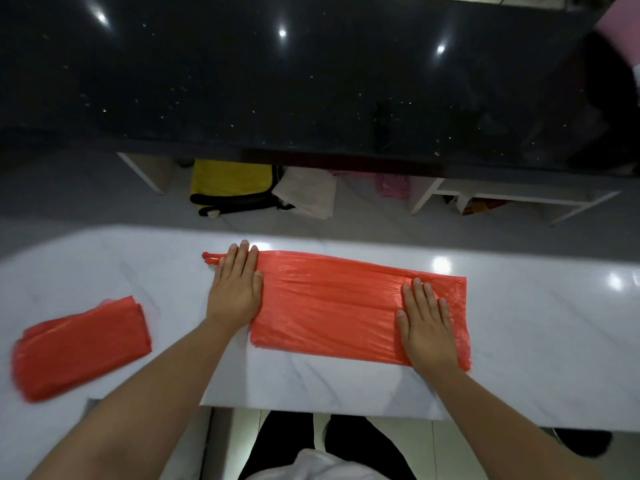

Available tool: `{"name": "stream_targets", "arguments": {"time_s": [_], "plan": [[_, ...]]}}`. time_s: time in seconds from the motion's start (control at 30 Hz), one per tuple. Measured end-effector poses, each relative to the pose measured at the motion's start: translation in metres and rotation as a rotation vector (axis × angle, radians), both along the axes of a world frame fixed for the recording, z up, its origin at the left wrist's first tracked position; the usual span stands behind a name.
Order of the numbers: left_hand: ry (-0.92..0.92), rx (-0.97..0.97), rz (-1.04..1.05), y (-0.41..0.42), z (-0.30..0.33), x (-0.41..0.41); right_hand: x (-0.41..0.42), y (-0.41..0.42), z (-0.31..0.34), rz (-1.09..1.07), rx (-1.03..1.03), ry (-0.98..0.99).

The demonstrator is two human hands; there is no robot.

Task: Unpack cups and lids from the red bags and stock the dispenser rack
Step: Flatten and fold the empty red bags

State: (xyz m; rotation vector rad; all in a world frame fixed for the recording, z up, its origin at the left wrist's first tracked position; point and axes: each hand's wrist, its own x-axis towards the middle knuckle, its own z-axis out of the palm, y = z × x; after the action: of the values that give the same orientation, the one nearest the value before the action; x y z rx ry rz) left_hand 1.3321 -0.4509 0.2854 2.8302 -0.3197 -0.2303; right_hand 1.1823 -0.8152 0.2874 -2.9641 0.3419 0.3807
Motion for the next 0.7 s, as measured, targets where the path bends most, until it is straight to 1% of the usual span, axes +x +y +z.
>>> {"name": "stream_targets", "arguments": {"time_s": [0.2, 0.3, 0.43, 0.57, 0.7], "plan": [[0.007, -0.082, 0.026, 0.008, 0.005, 0.012, 0.003, 0.001, 0.008, -0.010, 0.003, 0.054], [-0.022, -0.051, -0.041, -0.002, 0.014, 0.015, 0.006, 0.002, 0.010, -0.030, 0.022, 0.066], [-0.062, -0.084, -0.198, -0.044, 0.024, 0.002, 0.009, 0.000, 0.017, -0.046, 0.110, 0.009], [-0.100, -0.081, -0.360, -0.102, 0.031, -0.019, 0.007, -0.010, 0.022, -0.073, 0.145, -0.060], [-0.010, -0.091, -0.437, -0.158, 0.026, -0.040, 0.004, -0.020, 0.027, -0.093, 0.166, -0.143]]}}
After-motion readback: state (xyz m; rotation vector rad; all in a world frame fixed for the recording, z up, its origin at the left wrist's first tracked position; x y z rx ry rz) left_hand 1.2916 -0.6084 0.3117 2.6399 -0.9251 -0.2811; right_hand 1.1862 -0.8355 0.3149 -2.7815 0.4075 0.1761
